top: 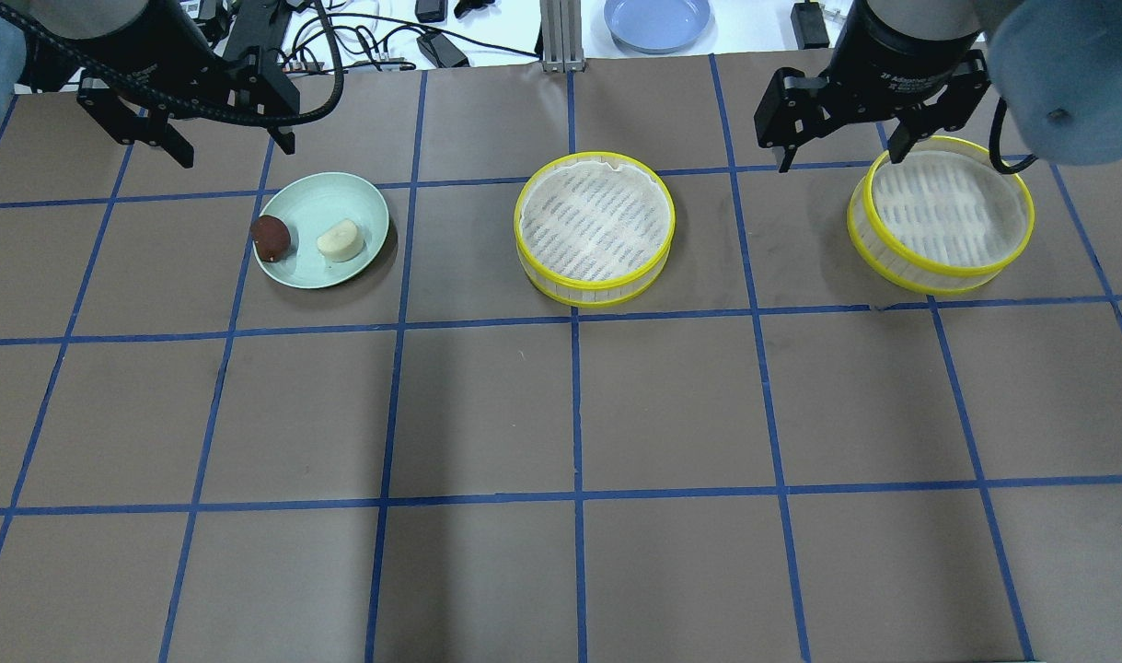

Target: Stack buns with steamer

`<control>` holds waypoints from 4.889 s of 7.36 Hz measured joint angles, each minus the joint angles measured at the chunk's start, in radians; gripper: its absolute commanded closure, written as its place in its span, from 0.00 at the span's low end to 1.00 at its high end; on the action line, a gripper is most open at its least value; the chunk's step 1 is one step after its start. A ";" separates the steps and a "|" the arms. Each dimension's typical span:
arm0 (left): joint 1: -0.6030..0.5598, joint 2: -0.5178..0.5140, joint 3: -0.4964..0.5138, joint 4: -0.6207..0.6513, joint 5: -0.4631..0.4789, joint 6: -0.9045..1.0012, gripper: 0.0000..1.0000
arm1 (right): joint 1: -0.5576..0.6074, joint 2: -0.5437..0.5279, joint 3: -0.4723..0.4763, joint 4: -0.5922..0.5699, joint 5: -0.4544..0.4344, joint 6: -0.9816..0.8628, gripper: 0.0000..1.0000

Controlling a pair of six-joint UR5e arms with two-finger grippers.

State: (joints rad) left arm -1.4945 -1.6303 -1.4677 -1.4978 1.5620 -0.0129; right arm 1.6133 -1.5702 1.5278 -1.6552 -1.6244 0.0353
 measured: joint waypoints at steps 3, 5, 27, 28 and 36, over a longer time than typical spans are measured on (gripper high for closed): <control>0.009 -0.008 0.000 0.007 -0.005 0.011 0.00 | -0.010 0.017 0.000 0.001 0.006 0.011 0.00; 0.020 -0.037 -0.009 0.048 -0.002 0.030 0.00 | -0.013 0.032 0.000 0.005 0.006 0.007 0.01; -0.110 -0.417 -0.040 0.615 -0.287 -0.185 1.00 | -0.541 0.581 -0.009 -0.589 -0.035 -0.591 1.00; -0.144 -0.430 -0.045 0.650 -0.386 -0.308 1.00 | -0.535 0.555 -0.008 -0.581 -0.036 -0.569 1.00; -0.235 -0.475 -0.056 0.710 -0.390 -0.419 0.00 | -0.307 0.407 0.000 -0.388 -0.058 -0.151 1.00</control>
State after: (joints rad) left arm -1.7294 -2.1055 -1.5232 -0.7876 1.1718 -0.4315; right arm 1.3059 -1.1629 1.5277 -2.0434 -1.6822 -0.1153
